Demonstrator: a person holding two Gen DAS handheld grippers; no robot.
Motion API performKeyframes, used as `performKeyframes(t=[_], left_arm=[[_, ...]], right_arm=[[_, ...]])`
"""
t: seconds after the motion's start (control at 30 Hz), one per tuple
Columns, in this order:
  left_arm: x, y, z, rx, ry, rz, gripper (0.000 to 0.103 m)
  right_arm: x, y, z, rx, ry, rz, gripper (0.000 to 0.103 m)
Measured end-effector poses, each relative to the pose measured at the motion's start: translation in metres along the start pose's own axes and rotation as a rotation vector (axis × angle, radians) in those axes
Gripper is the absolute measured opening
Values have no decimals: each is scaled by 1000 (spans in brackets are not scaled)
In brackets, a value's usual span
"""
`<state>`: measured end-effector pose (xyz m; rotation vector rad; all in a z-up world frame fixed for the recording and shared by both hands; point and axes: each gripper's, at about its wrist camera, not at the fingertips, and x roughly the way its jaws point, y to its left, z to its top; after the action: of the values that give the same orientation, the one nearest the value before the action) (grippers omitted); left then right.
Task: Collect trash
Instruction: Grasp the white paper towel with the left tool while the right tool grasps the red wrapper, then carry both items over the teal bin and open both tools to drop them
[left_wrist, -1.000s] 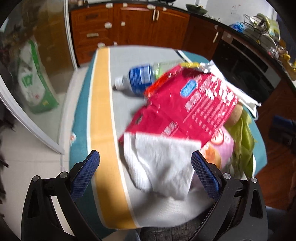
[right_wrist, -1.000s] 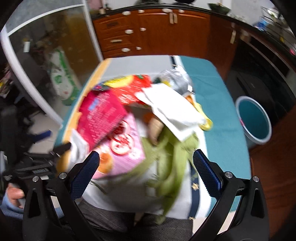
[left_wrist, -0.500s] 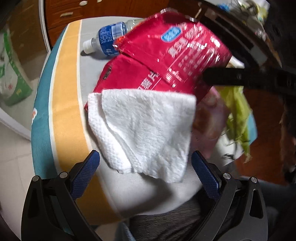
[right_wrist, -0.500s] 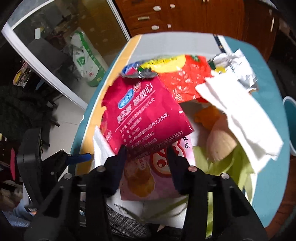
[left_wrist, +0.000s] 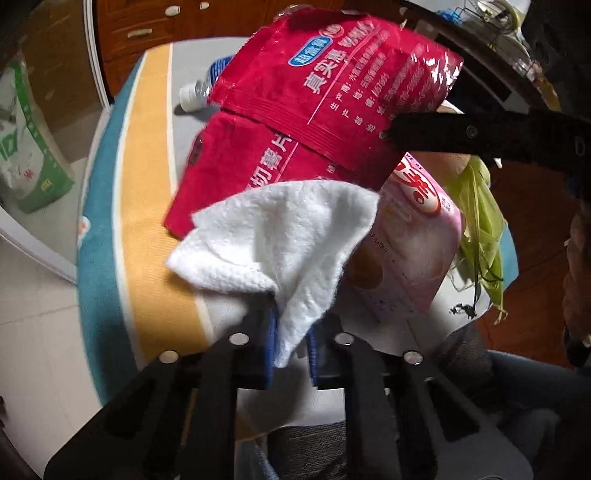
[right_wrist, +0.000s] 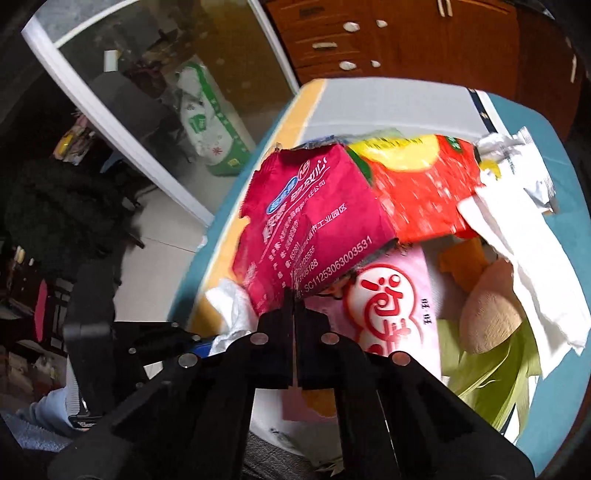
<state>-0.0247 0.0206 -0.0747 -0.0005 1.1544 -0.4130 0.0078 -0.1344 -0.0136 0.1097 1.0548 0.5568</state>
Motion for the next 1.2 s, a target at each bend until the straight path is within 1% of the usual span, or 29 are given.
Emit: performKeyframes(t=[0.1, 0.2, 0.3, 0.37, 0.43, 0.57, 0.67, 0.73, 0.8, 0.87, 0.9, 0.97, 1.07, 1.1, 1.17, 1.2], left_arm=[[-7, -4, 0, 12, -5, 5, 13], [-12, -3, -2, -2, -12, 25, 13], [-27, -8, -3, -19, -49, 26, 13], [-52, -10, 4, -3, -82, 37, 13], [-68, -14, 10, 9, -107, 50, 13], [-87, -24, 23, 32, -146, 71, 13], [-99, -36, 37, 78, -167, 71, 13], [-101, -48, 50, 117, -174, 63, 13], [-104, -61, 62, 156, -178, 41, 13], [-101, -83, 80, 209, -180, 7, 13], [-98, -99, 93, 245, -181, -7, 13], [-89, -123, 109, 293, -177, -27, 13], [-65, -172, 139, 372, -144, -94, 13], [-53, -192, 152, 394, -128, -123, 13], [-32, -222, 168, 420, -98, -169, 13], [-15, -243, 180, 438, -74, -193, 13]], right_arm=[[-7, 1, -1, 2, -8, 17, 1], [-20, 2, 0, 6, -36, 7, 1], [-42, 4, 2, 1, -76, 21, 1], [-55, 6, 7, 2, -101, 43, 1], [-70, 9, 12, 2, -124, 78, 1], [-100, 14, 19, -38, -190, 51, 1], [-126, 11, 27, -53, -242, 2, 1], [-145, 1, 32, -53, -277, -48, 1], [-161, -15, 35, -35, -306, -97, 1], [-176, -36, 36, -4, -329, -154, 1], [-186, -54, 34, 24, -341, -193, 1], [-197, -80, 29, 67, -351, -245, 1], [-217, -141, 19, 157, -365, -353, 1], [-223, -157, 16, 182, -369, -382, 1], [-233, -192, 9, 233, -369, -431, 1], [-237, -214, 3, 264, -367, -466, 1]])
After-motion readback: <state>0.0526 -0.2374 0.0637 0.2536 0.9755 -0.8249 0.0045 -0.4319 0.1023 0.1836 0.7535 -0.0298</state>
